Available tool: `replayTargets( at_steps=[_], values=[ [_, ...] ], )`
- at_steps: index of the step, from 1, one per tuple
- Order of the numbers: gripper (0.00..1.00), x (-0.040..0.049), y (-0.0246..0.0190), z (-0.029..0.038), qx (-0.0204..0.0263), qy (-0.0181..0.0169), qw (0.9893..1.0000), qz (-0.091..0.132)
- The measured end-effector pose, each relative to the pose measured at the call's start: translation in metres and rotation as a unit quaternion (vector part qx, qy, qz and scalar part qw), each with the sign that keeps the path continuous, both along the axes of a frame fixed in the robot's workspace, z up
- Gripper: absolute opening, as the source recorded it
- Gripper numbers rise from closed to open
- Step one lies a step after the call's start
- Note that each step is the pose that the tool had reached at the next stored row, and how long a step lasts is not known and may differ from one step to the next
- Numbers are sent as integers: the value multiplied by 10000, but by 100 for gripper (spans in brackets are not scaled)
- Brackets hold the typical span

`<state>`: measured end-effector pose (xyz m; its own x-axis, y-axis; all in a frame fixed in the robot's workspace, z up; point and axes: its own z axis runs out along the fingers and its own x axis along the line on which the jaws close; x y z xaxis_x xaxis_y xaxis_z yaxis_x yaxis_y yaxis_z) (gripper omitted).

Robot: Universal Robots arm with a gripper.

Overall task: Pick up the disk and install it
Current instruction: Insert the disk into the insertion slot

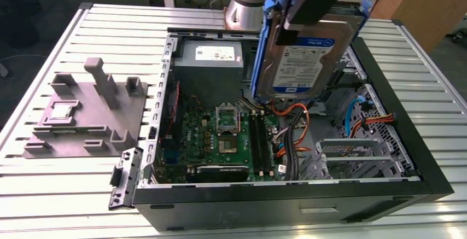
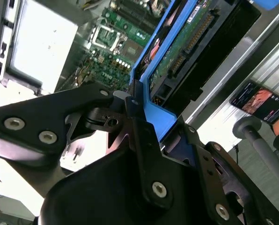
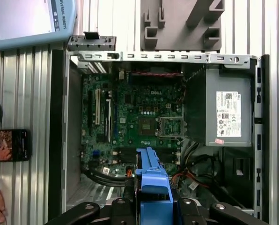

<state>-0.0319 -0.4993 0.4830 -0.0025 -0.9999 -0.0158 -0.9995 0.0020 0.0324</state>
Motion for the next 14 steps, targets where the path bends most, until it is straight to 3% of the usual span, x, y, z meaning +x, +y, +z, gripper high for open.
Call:
replayTargets(
  at_steps=[3,7,14],
  values=[
    [37,109,0,-11,0,0,10000,0],
    [37,148,-24,-31,-3,0,10000,0],
    [37,156,-196,-68,-1,-1,10000,0]
  ],
)
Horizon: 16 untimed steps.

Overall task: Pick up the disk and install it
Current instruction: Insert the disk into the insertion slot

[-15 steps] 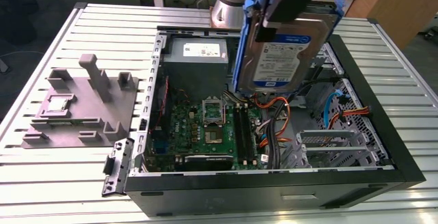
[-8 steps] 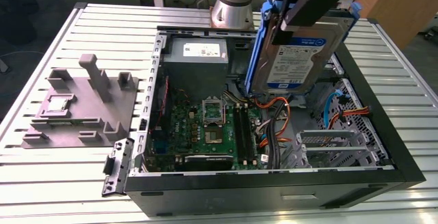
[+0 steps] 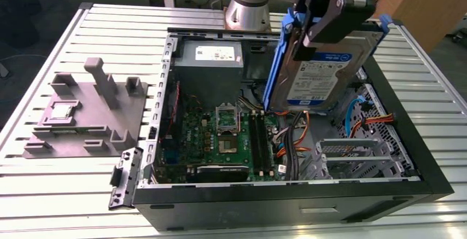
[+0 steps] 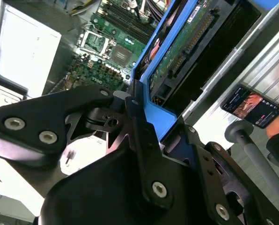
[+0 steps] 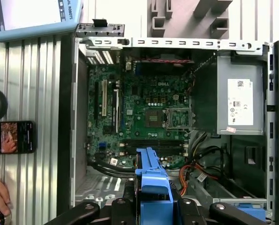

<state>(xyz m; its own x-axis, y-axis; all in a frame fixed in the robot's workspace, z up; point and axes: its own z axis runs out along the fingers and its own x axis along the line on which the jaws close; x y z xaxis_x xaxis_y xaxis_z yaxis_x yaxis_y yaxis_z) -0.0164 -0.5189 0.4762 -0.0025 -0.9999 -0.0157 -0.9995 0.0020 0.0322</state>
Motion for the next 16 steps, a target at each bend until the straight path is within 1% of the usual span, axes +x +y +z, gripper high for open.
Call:
replayTargets(
  at_steps=[3,6,9,11,13,16],
  values=[
    [37,27,-60,-13,0,0,10000,0],
    [37,74,-95,-27,0,0,10000,0],
    [37,155,-112,-41,0,0,10000,0],
    [37,192,-122,-48,0,0,10000,0],
    [37,210,-130,-54,0,0,10000,0],
    [37,211,-131,-58,0,0,10000,0]
  ],
)
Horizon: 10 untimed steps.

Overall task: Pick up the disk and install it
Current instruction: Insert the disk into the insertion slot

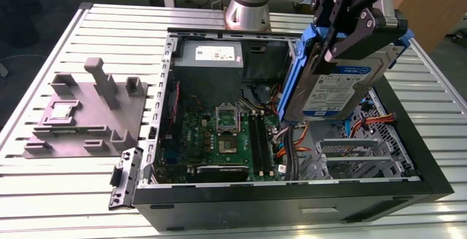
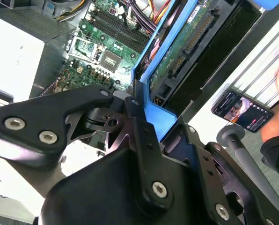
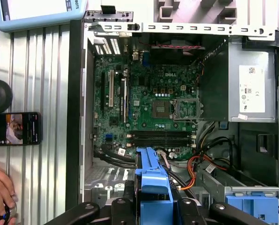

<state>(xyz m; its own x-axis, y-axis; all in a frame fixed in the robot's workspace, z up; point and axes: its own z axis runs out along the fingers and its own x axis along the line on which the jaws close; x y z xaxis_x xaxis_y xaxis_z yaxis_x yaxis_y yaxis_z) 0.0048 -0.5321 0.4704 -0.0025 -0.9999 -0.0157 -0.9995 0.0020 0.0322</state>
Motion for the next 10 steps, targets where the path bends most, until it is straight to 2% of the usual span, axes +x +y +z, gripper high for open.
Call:
replayTargets(
  at_steps=[10],
  values=[
    [37,0,-2,-2,1,0,10000,0]
  ],
)
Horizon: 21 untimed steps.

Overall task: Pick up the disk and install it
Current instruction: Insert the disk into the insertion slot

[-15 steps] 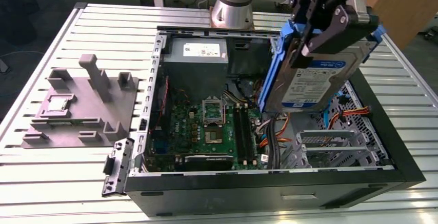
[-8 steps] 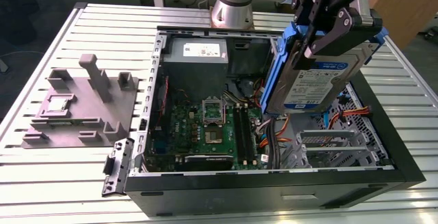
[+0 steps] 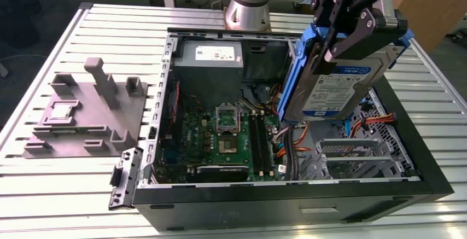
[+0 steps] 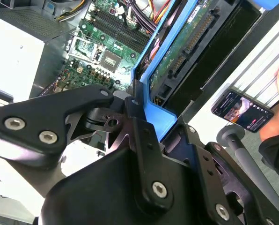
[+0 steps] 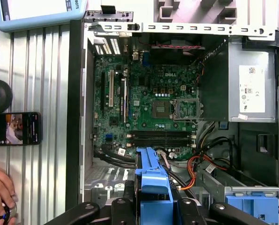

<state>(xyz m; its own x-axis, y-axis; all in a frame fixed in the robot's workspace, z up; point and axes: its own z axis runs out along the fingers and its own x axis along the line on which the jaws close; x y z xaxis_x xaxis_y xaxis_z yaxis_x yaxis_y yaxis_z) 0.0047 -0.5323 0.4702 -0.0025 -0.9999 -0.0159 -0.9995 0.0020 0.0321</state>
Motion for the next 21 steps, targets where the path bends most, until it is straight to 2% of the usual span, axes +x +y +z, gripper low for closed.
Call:
replayTargets(
  at_steps=[6,13,21],
  values=[
    [37,22,-52,-14,-1,0,10000,0],
    [37,167,-56,-35,-2,1,10000,0],
    [37,213,-56,-45,-1,0,10000,0]
  ],
)
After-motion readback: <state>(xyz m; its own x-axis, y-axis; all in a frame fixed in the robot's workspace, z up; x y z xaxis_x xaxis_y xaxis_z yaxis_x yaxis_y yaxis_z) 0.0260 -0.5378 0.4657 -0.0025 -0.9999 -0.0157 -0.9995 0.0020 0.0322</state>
